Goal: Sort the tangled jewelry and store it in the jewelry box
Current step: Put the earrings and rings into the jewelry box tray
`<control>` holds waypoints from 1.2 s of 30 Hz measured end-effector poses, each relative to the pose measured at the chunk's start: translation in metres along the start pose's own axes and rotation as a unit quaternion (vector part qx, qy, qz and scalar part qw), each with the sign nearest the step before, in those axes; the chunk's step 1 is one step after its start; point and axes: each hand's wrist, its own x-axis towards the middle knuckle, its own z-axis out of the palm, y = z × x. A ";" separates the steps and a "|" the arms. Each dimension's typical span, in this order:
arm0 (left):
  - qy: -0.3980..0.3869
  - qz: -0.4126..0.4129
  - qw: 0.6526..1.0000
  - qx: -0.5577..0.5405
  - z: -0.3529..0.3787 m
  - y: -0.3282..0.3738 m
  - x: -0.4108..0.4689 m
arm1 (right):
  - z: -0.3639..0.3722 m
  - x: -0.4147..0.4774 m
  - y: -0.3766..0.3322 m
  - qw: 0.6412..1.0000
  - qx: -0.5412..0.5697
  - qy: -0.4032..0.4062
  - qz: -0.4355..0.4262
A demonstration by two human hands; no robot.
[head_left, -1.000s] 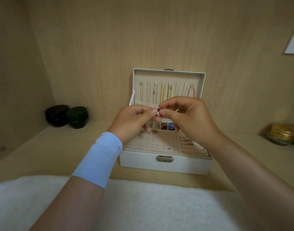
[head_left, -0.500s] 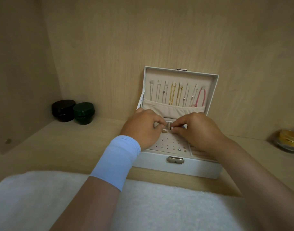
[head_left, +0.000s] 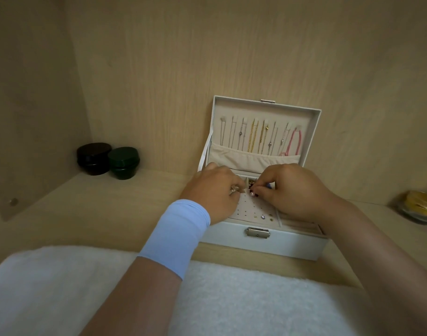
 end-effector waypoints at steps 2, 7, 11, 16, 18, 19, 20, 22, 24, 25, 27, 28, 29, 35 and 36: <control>0.001 0.002 1.000 0.003 0.001 0.002 0.001 | 0.000 0.000 0.001 1.000 0.006 0.016 0.005; -0.049 0.001 0.999 0.013 0.004 0.010 0.002 | 0.000 -0.001 0.008 0.999 0.039 -0.003 0.006; -0.036 0.003 0.999 0.019 0.001 0.012 0.001 | -0.026 -0.009 0.035 0.990 0.123 0.048 0.039; -0.017 -0.005 1.000 -0.003 -0.005 0.034 0.020 | -0.054 -0.029 0.092 0.990 0.100 0.041 0.093; -0.015 0.001 1.000 -0.026 -0.002 0.052 0.030 | -0.055 -0.039 0.116 0.991 0.082 0.025 0.107; -0.015 0.007 0.999 -0.044 0.001 0.062 0.035 | -0.054 -0.043 0.125 0.991 0.076 0.011 0.111; -0.016 0.014 0.998 -0.064 0.005 0.072 0.041 | -0.051 -0.045 0.135 0.991 0.070 -0.007 0.115; -0.028 0.022 0.994 -0.103 0.015 0.093 0.053 | -0.044 -0.049 0.154 0.989 0.052 -0.044 0.129; -0.057 0.027 0.992 -0.111 0.028 0.111 0.068 | -0.037 -0.052 0.171 0.985 0.038 -0.078 0.152; -0.075 0.032 0.991 -0.102 0.036 0.119 0.075 | -0.033 -0.053 0.177 0.982 0.035 -0.095 0.160; -0.106 0.041 0.991 -0.071 0.052 0.133 0.089 | -0.027 -0.055 0.186 0.978 0.045 -0.114 0.167; -0.120 0.045 0.990 -0.056 0.059 0.139 0.096 | -0.023 -0.056 0.187 0.977 0.056 -0.118 0.167; -0.136 0.046 0.989 -0.043 0.067 0.145 0.102 | -0.021 -0.056 0.188 0.976 0.067 -0.119 0.167; -0.222 0.034 0.974 0.022 0.100 0.167 0.123 | -0.010 -0.055 0.200 0.978 0.083 -0.099 0.162; -0.221 0.034 0.975 0.021 0.103 0.169 0.124 | -0.010 -0.055 0.201 0.978 0.086 -0.096 0.163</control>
